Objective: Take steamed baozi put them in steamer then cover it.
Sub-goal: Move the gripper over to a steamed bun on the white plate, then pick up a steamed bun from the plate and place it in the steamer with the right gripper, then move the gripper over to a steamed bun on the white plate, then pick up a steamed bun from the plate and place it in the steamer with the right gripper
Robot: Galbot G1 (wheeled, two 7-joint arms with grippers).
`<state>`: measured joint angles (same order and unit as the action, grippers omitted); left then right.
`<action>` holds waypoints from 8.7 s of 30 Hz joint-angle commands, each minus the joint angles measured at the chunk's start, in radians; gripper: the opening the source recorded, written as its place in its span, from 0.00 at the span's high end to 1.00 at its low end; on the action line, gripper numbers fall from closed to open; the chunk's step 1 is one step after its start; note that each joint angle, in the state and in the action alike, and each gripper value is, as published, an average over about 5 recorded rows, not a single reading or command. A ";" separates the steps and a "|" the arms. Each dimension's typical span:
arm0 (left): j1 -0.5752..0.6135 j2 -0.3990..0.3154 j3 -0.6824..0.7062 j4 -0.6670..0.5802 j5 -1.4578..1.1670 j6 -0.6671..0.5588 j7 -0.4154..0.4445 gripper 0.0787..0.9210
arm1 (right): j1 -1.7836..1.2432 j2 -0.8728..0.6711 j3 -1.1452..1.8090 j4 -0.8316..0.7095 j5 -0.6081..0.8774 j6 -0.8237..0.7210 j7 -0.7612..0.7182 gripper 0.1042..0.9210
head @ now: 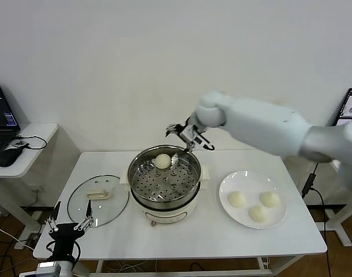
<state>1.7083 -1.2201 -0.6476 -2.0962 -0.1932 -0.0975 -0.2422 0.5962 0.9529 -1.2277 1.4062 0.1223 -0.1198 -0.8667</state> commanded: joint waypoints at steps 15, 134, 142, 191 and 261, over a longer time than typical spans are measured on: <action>-0.001 0.011 0.000 0.005 0.004 0.009 0.000 0.12 | -0.425 -0.431 0.241 0.156 -0.109 -0.261 -0.081 0.12; 0.016 -0.012 -0.040 -0.058 0.007 -0.008 -0.007 0.12 | -0.143 0.296 0.062 -0.053 0.400 -0.562 0.192 0.17; 0.013 -0.009 -0.029 -0.061 0.010 -0.007 -0.007 0.12 | 0.071 -0.033 0.059 0.131 0.315 -0.410 -0.107 0.12; 0.004 -0.013 -0.002 -0.010 0.043 -0.003 -0.010 0.12 | -0.723 -0.402 0.383 0.063 -0.324 -0.202 -0.085 0.15; 0.014 -0.035 -0.035 -0.055 0.042 -0.009 -0.018 0.12 | -0.143 0.279 -0.052 0.013 -0.197 0.244 -0.036 0.44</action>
<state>1.7222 -1.2552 -0.6827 -2.1516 -0.1515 -0.1064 -0.2606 0.4884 1.1363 -1.2279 1.4633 0.0636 -0.0604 -0.9148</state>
